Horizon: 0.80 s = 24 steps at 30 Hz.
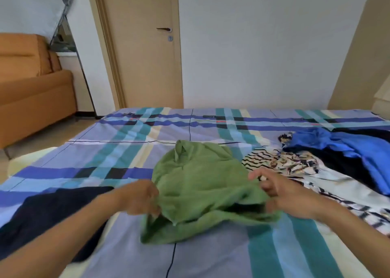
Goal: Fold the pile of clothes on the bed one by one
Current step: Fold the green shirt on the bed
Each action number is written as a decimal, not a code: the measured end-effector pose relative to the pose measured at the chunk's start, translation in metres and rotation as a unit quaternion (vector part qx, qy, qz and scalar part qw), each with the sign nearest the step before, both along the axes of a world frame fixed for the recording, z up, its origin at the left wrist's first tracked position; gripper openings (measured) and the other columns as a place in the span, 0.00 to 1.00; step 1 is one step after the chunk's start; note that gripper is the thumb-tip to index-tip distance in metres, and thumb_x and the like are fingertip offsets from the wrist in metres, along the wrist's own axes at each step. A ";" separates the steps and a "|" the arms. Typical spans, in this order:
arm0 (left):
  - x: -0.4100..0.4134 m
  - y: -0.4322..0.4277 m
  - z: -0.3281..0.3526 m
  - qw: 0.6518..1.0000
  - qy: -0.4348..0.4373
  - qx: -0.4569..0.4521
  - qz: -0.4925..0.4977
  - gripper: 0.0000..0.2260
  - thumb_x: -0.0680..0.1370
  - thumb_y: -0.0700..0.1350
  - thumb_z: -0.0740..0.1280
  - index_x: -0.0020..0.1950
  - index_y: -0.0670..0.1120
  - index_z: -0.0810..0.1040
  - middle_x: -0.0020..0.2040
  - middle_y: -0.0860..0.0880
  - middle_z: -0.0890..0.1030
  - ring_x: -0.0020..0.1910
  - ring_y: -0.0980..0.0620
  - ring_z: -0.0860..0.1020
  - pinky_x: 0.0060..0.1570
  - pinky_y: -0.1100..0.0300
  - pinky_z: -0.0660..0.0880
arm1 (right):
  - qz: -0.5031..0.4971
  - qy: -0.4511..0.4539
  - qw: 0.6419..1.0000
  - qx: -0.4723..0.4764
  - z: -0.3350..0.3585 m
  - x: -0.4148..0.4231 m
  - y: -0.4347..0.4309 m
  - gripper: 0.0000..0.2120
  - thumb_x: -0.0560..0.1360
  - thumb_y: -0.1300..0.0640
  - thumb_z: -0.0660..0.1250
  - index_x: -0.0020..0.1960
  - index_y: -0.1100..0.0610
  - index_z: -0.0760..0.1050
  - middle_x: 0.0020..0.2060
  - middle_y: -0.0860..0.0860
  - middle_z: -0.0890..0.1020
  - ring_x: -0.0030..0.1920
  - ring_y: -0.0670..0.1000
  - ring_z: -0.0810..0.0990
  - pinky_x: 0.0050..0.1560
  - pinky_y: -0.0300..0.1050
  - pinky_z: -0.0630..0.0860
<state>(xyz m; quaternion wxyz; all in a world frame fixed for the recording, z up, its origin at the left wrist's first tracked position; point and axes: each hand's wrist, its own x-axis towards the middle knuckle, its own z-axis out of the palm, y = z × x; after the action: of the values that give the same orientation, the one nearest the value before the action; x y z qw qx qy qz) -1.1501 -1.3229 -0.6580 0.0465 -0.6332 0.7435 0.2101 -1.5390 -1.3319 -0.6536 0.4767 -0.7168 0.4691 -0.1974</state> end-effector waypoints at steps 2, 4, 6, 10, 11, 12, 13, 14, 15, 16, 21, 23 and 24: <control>-0.014 0.011 -0.050 0.999 -0.046 -0.022 0.002 0.14 0.68 0.60 0.70 0.46 0.54 0.74 0.51 0.53 0.77 0.50 0.49 0.77 0.46 0.58 0.74 | 0.009 0.074 0.997 0.035 -0.042 0.009 0.015 0.34 0.69 0.74 0.69 0.65 0.43 0.68 0.58 0.52 0.82 0.55 0.51 0.83 0.50 0.48 0.81; -0.029 0.015 -0.079 0.996 -0.061 -0.069 -0.023 0.25 0.67 0.63 0.70 0.60 0.54 0.70 0.58 0.54 0.73 0.57 0.49 0.75 0.52 0.57 0.73 | -0.008 0.098 0.995 0.013 -0.070 0.012 0.018 0.32 0.71 0.71 0.70 0.65 0.43 0.67 0.60 0.49 0.80 0.55 0.45 0.81 0.48 0.36 0.78; -0.043 0.014 -0.090 0.986 -0.068 -0.138 -0.066 0.35 0.67 0.63 0.70 0.71 0.54 0.65 0.65 0.54 0.68 0.65 0.50 0.71 0.60 0.56 0.70 | -0.050 0.139 0.988 -0.035 -0.083 0.016 0.014 0.32 0.71 0.66 0.71 0.67 0.43 0.65 0.61 0.46 0.76 0.55 0.44 0.78 0.46 0.30 0.73; -0.070 0.007 -0.093 0.974 -0.031 -0.206 -0.094 0.41 0.71 0.60 0.69 0.79 0.56 0.54 0.74 0.54 0.63 0.72 0.51 0.65 0.70 0.57 0.63 | -0.121 0.266 0.951 -0.101 -0.102 0.014 0.004 0.27 0.70 0.56 0.73 0.66 0.48 0.70 0.58 0.50 0.78 0.57 0.52 0.78 0.53 0.44 0.76; -0.074 0.004 -0.094 0.974 -0.020 -0.201 -0.100 0.40 0.72 0.60 0.68 0.80 0.56 0.53 0.74 0.54 0.63 0.72 0.51 0.65 0.70 0.58 0.63 | -0.126 0.281 0.945 -0.112 -0.104 0.013 0.003 0.19 0.70 0.55 0.71 0.61 0.51 0.75 0.54 0.50 0.81 0.54 0.52 0.80 0.53 0.48 0.77; -0.077 0.002 -0.097 0.975 -0.013 -0.192 -0.108 0.39 0.74 0.60 0.67 0.80 0.57 0.52 0.74 0.54 0.64 0.72 0.51 0.66 0.70 0.58 0.64 | -0.130 0.273 0.945 -0.127 -0.105 0.014 0.004 0.12 0.71 0.55 0.69 0.55 0.53 0.79 0.49 0.50 0.83 0.50 0.53 0.81 0.50 0.49 0.78; -0.080 0.000 -0.099 0.976 -0.008 -0.185 -0.116 0.39 0.75 0.61 0.67 0.80 0.57 0.51 0.74 0.54 0.64 0.71 0.51 0.67 0.69 0.58 0.65 | -0.135 0.244 0.950 -0.143 -0.107 0.014 0.004 0.07 0.72 0.55 0.68 0.49 0.54 0.81 0.45 0.50 0.83 0.47 0.53 0.82 0.47 0.50 0.78; -0.084 -0.001 -0.102 0.976 -0.002 -0.180 -0.122 0.39 0.75 0.60 0.66 0.80 0.57 0.49 0.74 0.54 0.64 0.71 0.51 0.67 0.68 0.59 0.65 | -0.141 0.201 0.955 -0.166 -0.106 0.016 0.006 0.04 0.73 0.55 0.69 0.46 0.53 0.81 0.44 0.50 0.82 0.47 0.53 0.81 0.47 0.49 0.77; -0.087 -0.002 -0.104 0.975 0.004 -0.184 -0.126 0.40 0.75 0.60 0.67 0.81 0.57 0.48 0.74 0.53 0.62 0.71 0.50 0.67 0.69 0.59 0.65 | -0.143 0.151 0.961 -0.181 -0.105 0.020 0.008 0.02 0.75 0.55 0.70 0.47 0.50 0.81 0.46 0.49 0.81 0.49 0.51 0.79 0.50 0.48 0.76; -0.090 -0.004 -0.105 0.972 0.008 -0.192 -0.133 0.42 0.73 0.60 0.67 0.81 0.57 0.46 0.75 0.53 0.60 0.72 0.50 0.65 0.70 0.59 0.64 | -0.135 0.101 0.968 -0.183 -0.100 0.026 0.012 0.05 0.76 0.54 0.70 0.52 0.47 0.80 0.50 0.47 0.80 0.53 0.49 0.78 0.55 0.46 0.74; -0.107 -0.002 -0.096 0.961 0.107 -0.186 -0.178 0.45 0.68 0.64 0.66 0.80 0.59 0.47 0.79 0.54 0.53 0.75 0.58 0.57 0.72 0.58 0.60 | -0.003 0.004 0.997 -0.078 -0.069 0.066 0.042 0.14 0.80 0.53 0.67 0.59 0.35 0.73 0.52 0.33 0.80 0.55 0.32 0.77 0.58 0.32 0.72; -0.109 0.002 -0.084 0.955 0.147 -0.167 -0.195 0.25 0.71 0.60 0.65 0.68 0.58 0.72 0.64 0.55 0.76 0.59 0.59 0.74 0.57 0.59 0.71 | 0.064 -0.006 0.998 -0.019 -0.054 0.073 0.051 0.13 0.78 0.53 0.70 0.57 0.36 0.75 0.49 0.33 0.81 0.51 0.34 0.78 0.56 0.33 0.73; -0.108 0.005 -0.077 0.954 0.150 -0.167 -0.197 0.12 0.72 0.56 0.65 0.54 0.56 0.78 0.49 0.56 0.81 0.45 0.58 0.76 0.45 0.60 0.72 | 0.098 0.003 0.995 0.002 -0.047 0.073 0.053 0.11 0.76 0.50 0.72 0.56 0.39 0.77 0.49 0.36 0.81 0.51 0.38 0.79 0.56 0.39 0.76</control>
<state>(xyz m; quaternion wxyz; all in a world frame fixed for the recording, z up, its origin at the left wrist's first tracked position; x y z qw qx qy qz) -1.2585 -1.3176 -0.7351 -0.1315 -0.4338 0.8764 0.1624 -1.4657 -1.2793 -0.7008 0.4939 -0.7587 0.3987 -0.1465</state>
